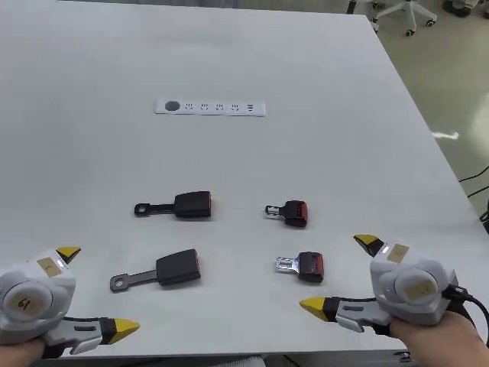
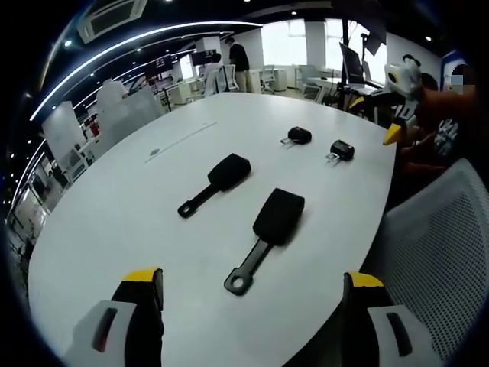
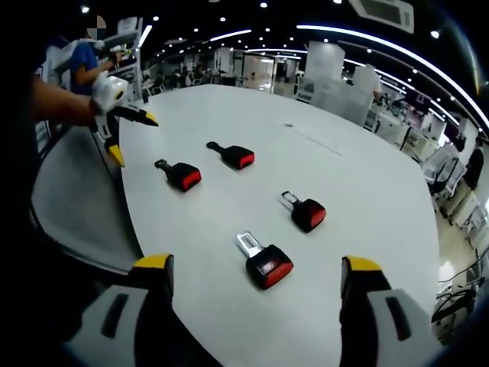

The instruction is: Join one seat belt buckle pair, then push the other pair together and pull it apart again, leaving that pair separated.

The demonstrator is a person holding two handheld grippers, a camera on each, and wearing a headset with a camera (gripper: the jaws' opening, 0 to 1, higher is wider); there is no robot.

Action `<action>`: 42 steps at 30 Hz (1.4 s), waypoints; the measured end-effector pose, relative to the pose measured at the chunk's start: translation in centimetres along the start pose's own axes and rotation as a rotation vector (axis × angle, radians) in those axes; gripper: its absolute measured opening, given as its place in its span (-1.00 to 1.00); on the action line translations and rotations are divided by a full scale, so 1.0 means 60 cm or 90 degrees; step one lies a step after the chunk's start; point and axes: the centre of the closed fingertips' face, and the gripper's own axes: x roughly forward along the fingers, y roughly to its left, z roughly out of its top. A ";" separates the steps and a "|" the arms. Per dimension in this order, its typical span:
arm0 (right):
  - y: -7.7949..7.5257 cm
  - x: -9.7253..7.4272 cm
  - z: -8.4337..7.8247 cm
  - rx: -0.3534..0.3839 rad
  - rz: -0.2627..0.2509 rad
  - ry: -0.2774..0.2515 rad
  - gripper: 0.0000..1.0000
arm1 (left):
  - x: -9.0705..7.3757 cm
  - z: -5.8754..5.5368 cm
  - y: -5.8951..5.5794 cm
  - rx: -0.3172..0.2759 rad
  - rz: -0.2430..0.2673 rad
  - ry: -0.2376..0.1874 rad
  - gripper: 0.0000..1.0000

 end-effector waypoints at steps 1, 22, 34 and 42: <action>0.000 0.000 0.000 -0.003 0.001 0.002 0.83 | 0.000 0.002 0.001 0.003 0.001 -0.001 0.96; 0.016 0.024 -0.025 -0.146 0.084 0.086 0.12 | 0.061 0.026 -0.029 0.086 -0.083 0.001 0.28; 0.000 0.056 -0.031 -0.172 0.109 0.107 -0.12 | 0.113 0.047 -0.043 0.181 -0.112 0.023 0.12; -0.022 0.079 -0.037 -0.195 0.119 0.125 -0.19 | 0.139 0.046 -0.039 0.209 -0.129 0.046 0.08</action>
